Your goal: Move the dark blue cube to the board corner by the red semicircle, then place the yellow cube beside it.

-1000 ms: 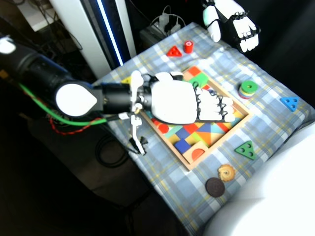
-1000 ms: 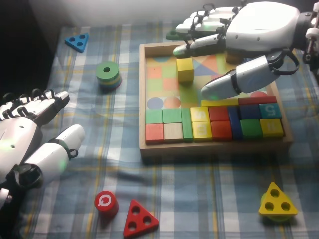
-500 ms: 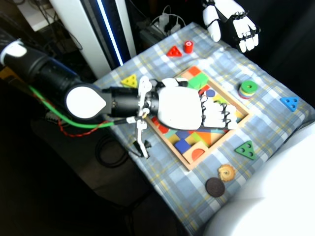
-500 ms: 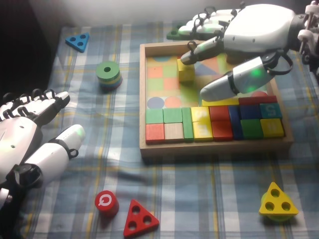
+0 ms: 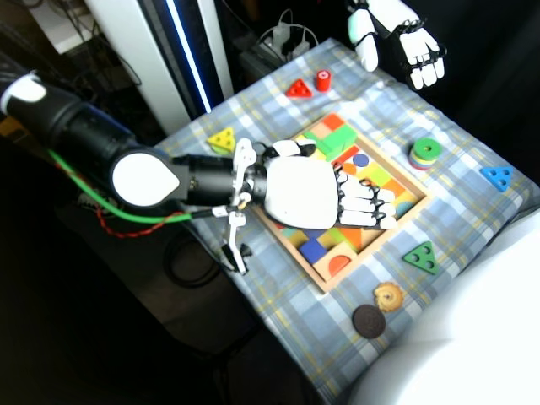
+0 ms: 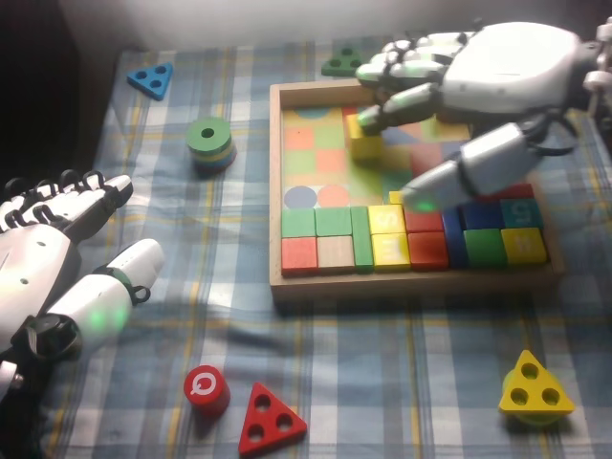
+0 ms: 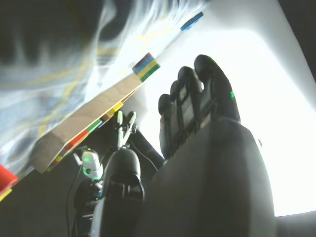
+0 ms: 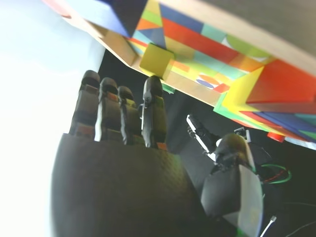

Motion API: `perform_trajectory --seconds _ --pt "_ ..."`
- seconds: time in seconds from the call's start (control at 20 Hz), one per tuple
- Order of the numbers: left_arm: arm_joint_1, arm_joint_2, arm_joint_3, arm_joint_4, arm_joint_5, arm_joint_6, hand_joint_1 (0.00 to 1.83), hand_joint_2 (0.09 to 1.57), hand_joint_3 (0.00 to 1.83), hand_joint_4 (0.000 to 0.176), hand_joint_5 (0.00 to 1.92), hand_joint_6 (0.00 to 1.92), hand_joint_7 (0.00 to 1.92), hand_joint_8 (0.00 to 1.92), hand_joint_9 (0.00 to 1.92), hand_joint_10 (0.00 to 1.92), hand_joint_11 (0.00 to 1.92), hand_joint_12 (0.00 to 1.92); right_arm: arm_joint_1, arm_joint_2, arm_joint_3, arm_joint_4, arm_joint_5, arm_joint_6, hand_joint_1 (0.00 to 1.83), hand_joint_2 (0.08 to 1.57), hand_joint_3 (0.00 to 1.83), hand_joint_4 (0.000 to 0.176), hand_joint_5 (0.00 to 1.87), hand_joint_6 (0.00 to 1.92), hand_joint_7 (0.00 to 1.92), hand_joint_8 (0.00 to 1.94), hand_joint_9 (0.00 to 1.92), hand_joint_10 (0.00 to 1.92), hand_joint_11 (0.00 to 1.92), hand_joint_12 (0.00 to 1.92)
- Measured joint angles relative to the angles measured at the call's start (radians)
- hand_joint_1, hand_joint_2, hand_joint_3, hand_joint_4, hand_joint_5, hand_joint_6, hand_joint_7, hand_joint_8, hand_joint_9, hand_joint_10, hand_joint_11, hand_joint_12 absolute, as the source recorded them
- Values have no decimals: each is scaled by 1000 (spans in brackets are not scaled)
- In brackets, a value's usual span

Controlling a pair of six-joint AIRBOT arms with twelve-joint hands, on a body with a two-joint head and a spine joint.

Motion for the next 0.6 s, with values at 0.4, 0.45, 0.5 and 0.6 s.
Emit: perform_trajectory --seconds 0.4,0.45,0.5,0.6 --pt "0 0 -2 -10 1 0 0 1392 0 0 308 4 267 3 245 7 0 495 -4 101 -28 -16 -70 0 0 815 0 91 322 2 0 0 0 0 0 0" --pt "0 0 -2 -10 1 0 0 1397 1 0 305 1 260 2 237 2 0 468 -4 103 -29 -21 -71 0 0 840 0 88 326 3 0 0 0 0 0 0" --pt "0 0 -2 -10 1 0 0 1402 3 0 312 4 260 2 235 2 0 460 -4 103 -30 -21 -71 0 0 856 1 80 318 0 0 0 0 0 0 0" --pt "0 0 -2 -11 1 0 0 1402 3 0 316 4 269 3 244 4 0 497 -4 104 -30 -21 -72 0 0 842 0 71 315 0 0 0 0 0 0 0"
